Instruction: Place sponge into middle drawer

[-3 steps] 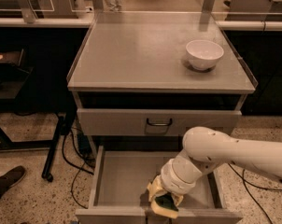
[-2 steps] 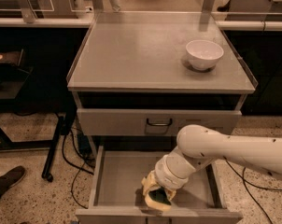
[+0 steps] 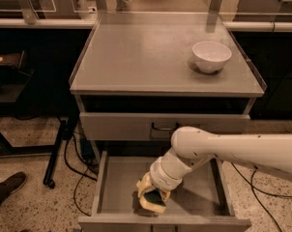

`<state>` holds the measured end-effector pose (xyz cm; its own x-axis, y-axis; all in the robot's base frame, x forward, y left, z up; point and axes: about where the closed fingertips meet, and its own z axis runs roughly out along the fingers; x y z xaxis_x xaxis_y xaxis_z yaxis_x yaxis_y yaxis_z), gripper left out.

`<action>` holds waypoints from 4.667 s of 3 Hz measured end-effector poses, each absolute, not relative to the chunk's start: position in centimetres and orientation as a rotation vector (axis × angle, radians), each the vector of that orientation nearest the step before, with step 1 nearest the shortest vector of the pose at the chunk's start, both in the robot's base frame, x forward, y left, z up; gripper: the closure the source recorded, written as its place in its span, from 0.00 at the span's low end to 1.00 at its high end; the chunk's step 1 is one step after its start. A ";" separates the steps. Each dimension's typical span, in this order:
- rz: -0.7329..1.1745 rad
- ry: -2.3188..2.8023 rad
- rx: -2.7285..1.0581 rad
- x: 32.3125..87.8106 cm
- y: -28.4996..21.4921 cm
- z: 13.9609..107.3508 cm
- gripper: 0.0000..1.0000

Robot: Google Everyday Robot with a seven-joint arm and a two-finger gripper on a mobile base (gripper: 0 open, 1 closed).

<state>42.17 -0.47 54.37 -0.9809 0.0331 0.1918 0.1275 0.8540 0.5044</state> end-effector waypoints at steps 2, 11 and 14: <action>-0.922 -2.745 -0.217 41.1 0.5 47.3 1.00; -1.002 -2.811 -0.500 48.8 -1.9 41.8 1.00; -1.015 -2.826 -0.530 49.9 -1.1 39.4 0.74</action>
Offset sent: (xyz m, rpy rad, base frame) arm -0.0157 0.0108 -0.0823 0.1400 0.1003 -0.0850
